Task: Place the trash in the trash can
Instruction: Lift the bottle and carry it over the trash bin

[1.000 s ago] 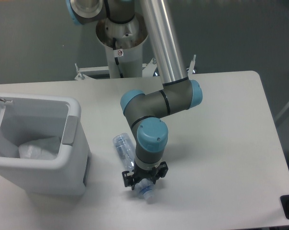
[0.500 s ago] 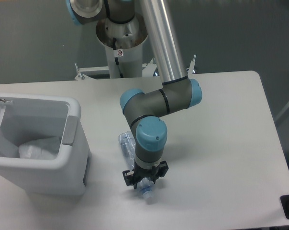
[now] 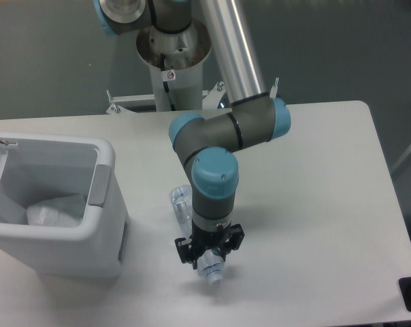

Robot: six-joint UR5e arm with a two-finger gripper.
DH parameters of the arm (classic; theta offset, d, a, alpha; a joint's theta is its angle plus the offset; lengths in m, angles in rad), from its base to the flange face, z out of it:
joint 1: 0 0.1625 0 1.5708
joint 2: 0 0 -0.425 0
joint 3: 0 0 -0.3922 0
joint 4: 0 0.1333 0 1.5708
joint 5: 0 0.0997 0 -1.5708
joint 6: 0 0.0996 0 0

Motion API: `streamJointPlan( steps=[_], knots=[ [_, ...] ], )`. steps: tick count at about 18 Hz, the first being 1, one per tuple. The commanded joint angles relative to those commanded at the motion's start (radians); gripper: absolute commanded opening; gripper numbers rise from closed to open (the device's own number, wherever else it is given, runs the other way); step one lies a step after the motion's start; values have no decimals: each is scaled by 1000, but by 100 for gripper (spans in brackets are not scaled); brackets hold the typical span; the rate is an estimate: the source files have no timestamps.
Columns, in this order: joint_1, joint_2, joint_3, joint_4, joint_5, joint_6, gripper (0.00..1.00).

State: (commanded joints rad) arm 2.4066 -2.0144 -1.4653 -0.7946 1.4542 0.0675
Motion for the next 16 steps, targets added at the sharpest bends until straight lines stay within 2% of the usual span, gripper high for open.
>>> streamJointPlan(
  steps=[2,4,6,9,13,16],
  knots=[
    [22,38,72,14,-2,0,67],
    [35,55,144,57,-2,-2,67],
    [37,75,204,71,-2,-5,67],
    [26,118,240,72,-8,-6,67],
    [-30,184,247,74,-21,-11,67],
    [-85,201,258,78,-21,-23,67]
  ],
)
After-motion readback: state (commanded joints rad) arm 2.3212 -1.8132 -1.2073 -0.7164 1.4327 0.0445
